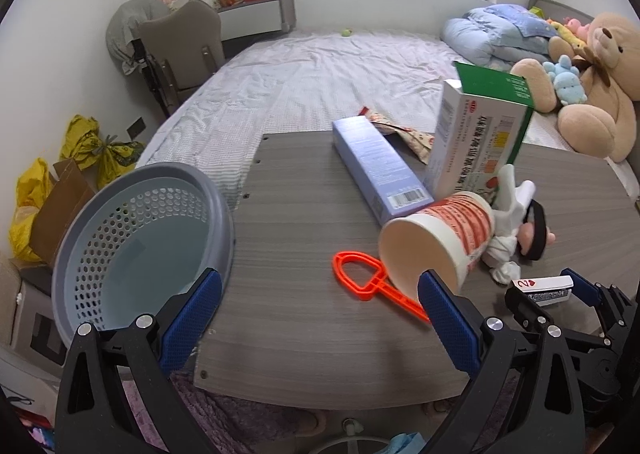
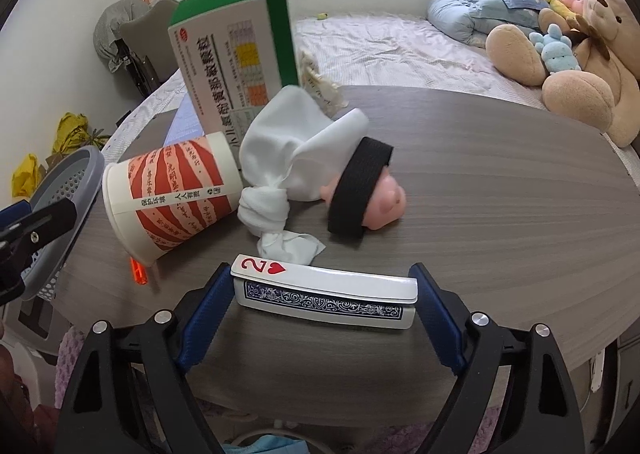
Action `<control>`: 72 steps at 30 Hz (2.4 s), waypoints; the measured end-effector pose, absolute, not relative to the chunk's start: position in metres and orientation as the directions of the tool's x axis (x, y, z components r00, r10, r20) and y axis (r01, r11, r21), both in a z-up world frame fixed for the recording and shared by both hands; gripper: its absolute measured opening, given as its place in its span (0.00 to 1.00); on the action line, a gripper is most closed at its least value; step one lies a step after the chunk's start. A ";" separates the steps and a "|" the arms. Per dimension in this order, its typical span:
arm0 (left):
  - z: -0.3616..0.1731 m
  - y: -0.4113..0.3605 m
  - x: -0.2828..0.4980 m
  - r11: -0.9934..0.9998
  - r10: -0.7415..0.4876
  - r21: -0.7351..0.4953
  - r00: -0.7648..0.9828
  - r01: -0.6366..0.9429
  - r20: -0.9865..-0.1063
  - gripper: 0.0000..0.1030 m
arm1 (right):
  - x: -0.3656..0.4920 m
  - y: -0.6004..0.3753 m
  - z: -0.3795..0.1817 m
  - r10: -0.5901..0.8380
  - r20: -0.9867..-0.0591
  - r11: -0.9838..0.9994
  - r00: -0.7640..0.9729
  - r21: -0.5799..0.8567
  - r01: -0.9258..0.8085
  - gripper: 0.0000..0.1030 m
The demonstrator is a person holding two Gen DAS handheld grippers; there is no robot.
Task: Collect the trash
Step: 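Grasp the red-and-white paper cup with the left tool while the right tool holds the card, then carry the cup and card over the grey basket and release both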
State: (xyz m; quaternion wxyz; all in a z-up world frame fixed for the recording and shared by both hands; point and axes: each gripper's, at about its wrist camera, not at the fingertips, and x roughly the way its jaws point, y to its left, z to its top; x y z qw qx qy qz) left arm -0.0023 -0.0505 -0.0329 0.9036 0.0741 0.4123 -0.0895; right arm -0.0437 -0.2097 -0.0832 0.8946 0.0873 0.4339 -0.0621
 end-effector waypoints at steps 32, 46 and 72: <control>-0.067 -0.121 0.030 0.863 -0.316 -0.012 0.521 0.505 -0.793 0.85 | -0.073 -0.263 -0.077 -0.039 -0.770 0.937 0.637 0.194 0.291 0.82; -0.048 -0.106 0.019 0.881 -0.318 -0.018 0.563 0.473 -0.763 0.78 | -0.073 -0.259 -0.072 -0.033 -0.761 0.941 0.648 0.195 0.277 0.82; -0.011 0.094 0.014 0.998 0.003 0.049 0.736 0.042 -0.677 0.78 | -0.003 -0.100 0.000 0.206 -0.681 0.979 0.703 0.154 -0.137 0.82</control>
